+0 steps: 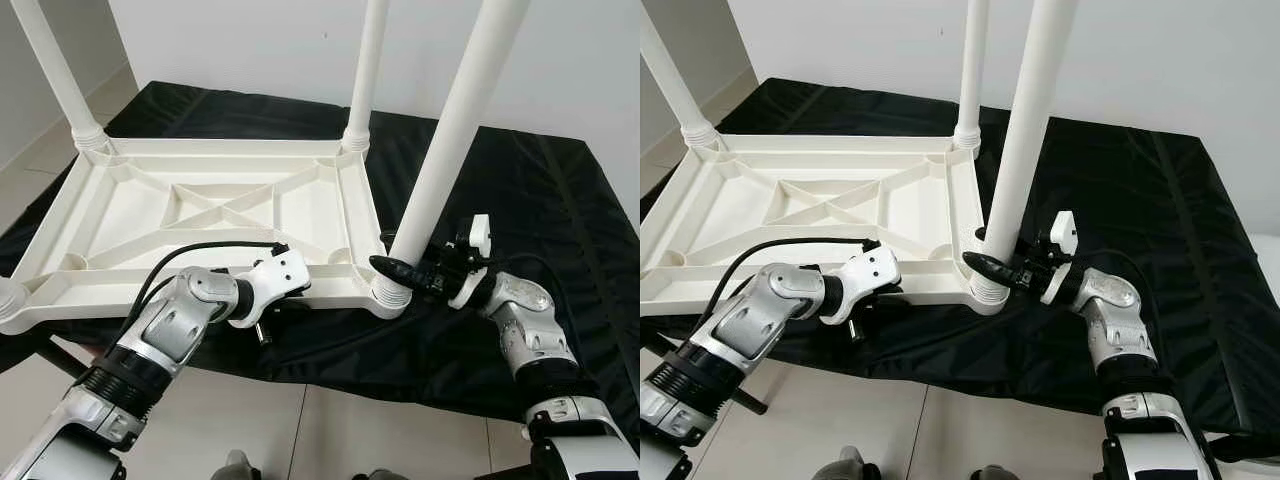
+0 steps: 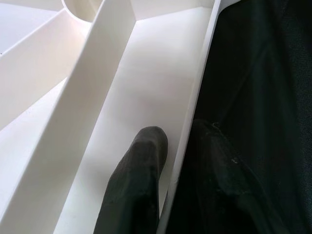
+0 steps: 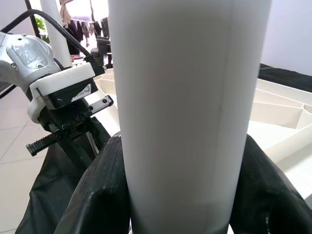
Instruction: Building children table
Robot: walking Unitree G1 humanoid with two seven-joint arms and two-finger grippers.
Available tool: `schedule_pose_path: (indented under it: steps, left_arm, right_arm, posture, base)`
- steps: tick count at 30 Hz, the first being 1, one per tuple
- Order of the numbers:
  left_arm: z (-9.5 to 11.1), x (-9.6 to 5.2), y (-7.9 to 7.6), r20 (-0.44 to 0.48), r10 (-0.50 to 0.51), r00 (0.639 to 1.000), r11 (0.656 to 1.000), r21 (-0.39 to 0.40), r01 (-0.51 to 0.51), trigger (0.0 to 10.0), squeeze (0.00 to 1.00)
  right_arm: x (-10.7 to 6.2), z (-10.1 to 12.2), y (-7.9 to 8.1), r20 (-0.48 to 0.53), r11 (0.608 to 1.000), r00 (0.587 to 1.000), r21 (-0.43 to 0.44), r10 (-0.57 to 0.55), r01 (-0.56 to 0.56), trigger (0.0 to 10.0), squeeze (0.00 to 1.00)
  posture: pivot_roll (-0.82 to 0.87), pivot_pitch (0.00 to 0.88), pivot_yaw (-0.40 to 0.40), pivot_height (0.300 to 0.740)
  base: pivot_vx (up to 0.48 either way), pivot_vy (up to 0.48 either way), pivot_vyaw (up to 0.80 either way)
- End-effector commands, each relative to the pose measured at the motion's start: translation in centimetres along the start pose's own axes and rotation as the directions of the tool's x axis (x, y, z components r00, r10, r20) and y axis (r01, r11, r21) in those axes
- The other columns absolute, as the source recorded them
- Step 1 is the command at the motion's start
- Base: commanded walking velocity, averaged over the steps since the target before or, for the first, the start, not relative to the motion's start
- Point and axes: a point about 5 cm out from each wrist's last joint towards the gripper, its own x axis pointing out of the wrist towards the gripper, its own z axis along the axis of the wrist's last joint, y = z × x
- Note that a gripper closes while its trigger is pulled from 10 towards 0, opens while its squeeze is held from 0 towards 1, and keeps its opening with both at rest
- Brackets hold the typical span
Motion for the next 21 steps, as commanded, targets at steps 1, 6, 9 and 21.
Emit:
schedule_pose_path:
  steps: [1,6,9,21]
  left_arm:
    - [2.0,-0.3,-0.5,0.084,-0.047,0.995,0.997,0.057,0.042,10.0,0.0]
    - [2.1,-0.4,-0.5,0.084,-0.046,0.995,0.998,0.056,0.041,10.0,0.0]
    - [2.1,-0.4,-0.5,0.083,-0.047,0.995,0.998,0.055,0.042,10.0,0.0]
    - [2.3,-0.6,-0.6,0.086,-0.047,0.995,0.998,0.054,0.042,10.0,0.0]
  right_arm:
    - [-0.8,-2.7,1.2,-0.121,0.997,0.992,0.071,0.023,-0.014,10.0,0.0]
    - [-0.9,-3.0,1.7,-0.128,0.997,0.991,0.077,0.027,-0.017,10.0,0.0]
    - [-1.1,-3.3,1.7,-0.129,0.997,0.991,0.08,0.015,-0.005,10.0,0.0]
    - [-0.9,-3.7,1.4,-0.13,0.993,0.991,0.106,-0.032,0.046,10.0,0.0]
  posture:
    - [0.0,0.094,0.005,0.74]
    - [0.0,0.098,0.007,0.74]
    - [0.0,0.099,0.009,0.74]
    - [0.0,0.103,0.009,0.74]
  base:
    - [0.0,0.0,0.0]
    - [0.0,0.0,0.0]
    - [0.0,0.0,0.0]
    - [0.0,0.0,0.0]
